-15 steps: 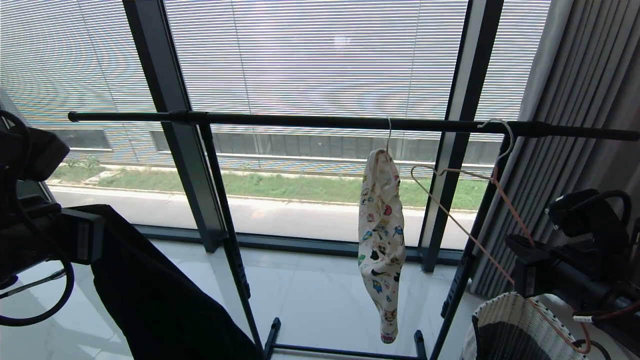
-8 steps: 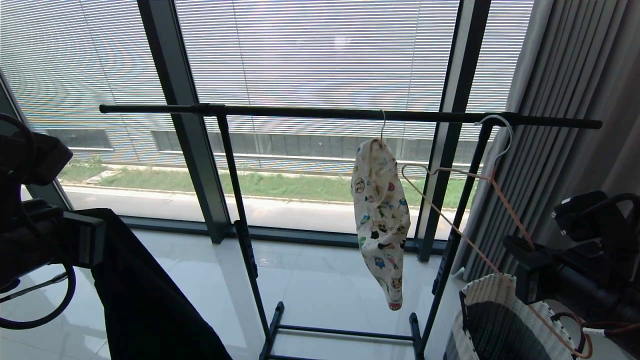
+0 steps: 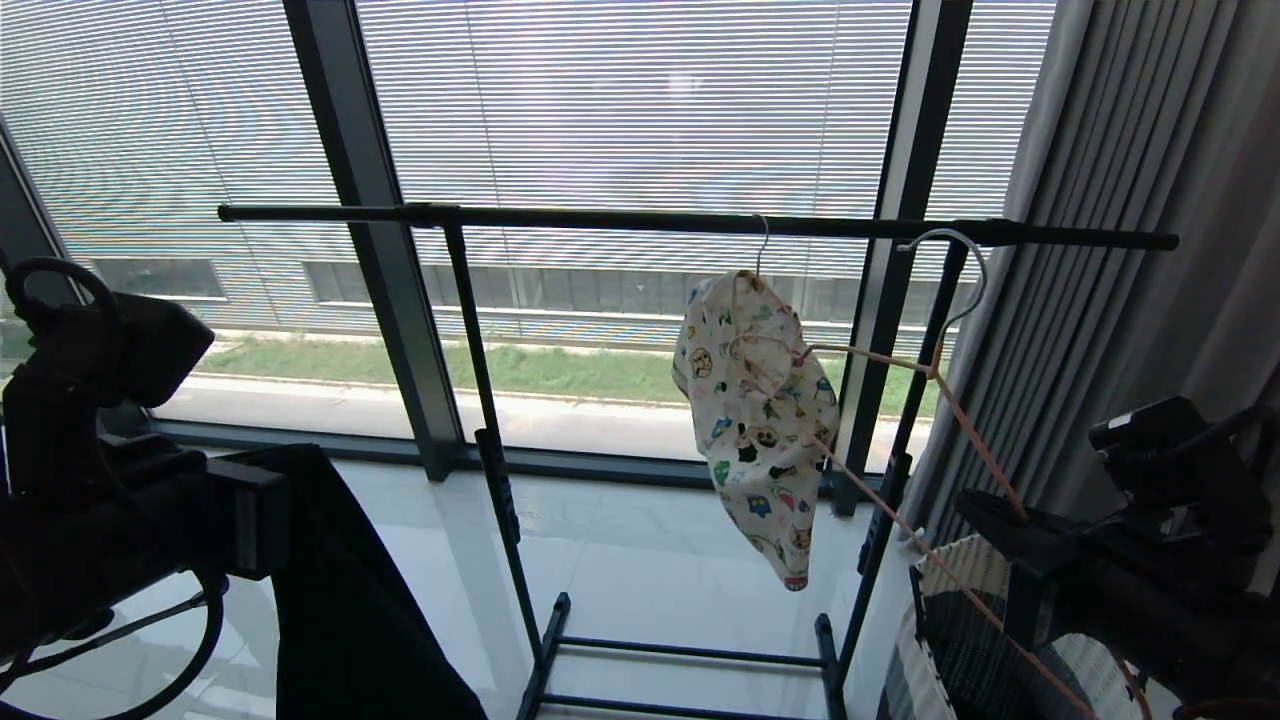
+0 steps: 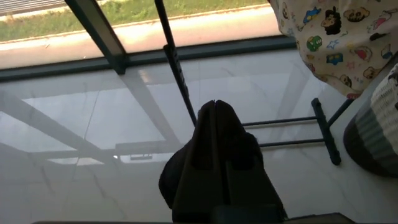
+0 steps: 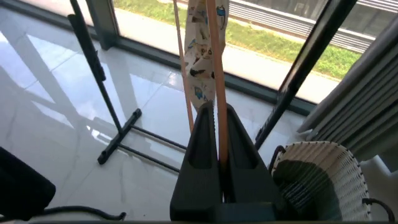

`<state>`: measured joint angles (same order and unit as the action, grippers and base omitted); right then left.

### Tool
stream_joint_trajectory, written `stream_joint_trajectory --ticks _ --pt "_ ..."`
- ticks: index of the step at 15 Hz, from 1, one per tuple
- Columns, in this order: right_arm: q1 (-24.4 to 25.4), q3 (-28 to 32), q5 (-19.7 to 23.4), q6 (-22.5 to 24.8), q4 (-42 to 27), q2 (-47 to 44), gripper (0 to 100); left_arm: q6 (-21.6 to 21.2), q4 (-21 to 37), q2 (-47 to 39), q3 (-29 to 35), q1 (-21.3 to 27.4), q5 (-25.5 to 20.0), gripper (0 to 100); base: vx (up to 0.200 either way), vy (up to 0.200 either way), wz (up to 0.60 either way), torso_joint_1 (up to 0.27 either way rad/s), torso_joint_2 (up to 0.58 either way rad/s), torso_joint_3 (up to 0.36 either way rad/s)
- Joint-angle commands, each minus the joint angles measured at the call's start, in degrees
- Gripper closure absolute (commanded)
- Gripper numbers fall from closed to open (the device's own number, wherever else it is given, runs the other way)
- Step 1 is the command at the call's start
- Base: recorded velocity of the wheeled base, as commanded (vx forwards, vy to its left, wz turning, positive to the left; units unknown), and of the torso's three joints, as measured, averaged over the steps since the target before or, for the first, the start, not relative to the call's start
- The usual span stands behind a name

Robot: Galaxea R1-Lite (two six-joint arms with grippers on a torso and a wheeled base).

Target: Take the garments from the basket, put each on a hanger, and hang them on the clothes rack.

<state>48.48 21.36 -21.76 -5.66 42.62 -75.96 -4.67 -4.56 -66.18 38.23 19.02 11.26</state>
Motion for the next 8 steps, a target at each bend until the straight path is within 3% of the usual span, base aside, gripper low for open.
stream_joint_trajectory --ticks 1,4,8 --pt "5.4 0.0 1.5 -1.4 0.0 0.1 100 0.3 -0.5 -3.5 1.2 1.2 0.9 100 0.0 0.0 0.0 0.0 0.0 0.0" --pt "11.0 0.1 7.4 -2.9 -0.1 -0.2 100 0.3 -3.9 -9.5 4.7 1.1 1.0 100 0.0 0.0 0.0 0.0 0.0 0.0" --pt "16.2 0.4 10.9 -4.3 -0.2 -0.6 100 0.3 -11.2 -17.3 8.4 1.2 2.3 100 0.0 0.0 0.0 0.0 0.0 0.0"
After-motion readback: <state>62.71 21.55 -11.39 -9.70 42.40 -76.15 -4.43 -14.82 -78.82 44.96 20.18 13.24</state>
